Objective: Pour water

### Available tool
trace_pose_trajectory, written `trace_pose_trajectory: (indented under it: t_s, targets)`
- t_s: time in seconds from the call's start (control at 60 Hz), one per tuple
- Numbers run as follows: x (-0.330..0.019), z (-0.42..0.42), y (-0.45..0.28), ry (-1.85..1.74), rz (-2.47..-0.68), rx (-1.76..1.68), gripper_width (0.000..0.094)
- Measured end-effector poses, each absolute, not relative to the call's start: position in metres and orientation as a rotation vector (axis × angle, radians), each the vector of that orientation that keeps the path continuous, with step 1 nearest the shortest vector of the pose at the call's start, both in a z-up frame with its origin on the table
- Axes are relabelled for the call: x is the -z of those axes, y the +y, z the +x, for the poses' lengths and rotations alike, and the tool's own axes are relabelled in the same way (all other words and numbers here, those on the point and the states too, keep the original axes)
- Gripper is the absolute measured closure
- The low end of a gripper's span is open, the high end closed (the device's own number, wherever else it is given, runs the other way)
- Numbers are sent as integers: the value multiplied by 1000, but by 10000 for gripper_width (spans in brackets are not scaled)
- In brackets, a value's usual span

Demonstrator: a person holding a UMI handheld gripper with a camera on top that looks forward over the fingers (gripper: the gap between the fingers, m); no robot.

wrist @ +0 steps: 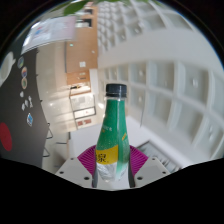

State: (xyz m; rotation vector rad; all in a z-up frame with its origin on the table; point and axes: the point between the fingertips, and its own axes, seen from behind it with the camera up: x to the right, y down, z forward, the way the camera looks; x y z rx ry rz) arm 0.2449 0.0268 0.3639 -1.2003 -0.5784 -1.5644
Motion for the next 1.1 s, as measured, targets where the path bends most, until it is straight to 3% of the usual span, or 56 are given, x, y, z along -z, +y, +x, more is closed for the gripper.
trace_pose_trajectory:
  t_s: [0.15, 0.4, 0.5, 0.583, 0.667, 0.9, 0.983, 1.1]
  targets:
    - [-363, 135, 69, -999, -845, 1788, 514]
    - [-256, 34, 115, -1534, -409, 1898, 513]
    - [-232, 23, 124, -1624, -379, 1915, 515]
    - [-239, 27, 128, -1574, -437, 1884, 512]
    - [-268, 30, 119, -1447, -526, 1805, 511]
    - [-365, 66, 93, -790, -1075, 1068, 514]
    - [-361, 84, 90, -494, -1299, 667, 513]
    - [-314, 98, 95, -224, -1503, 277, 514]
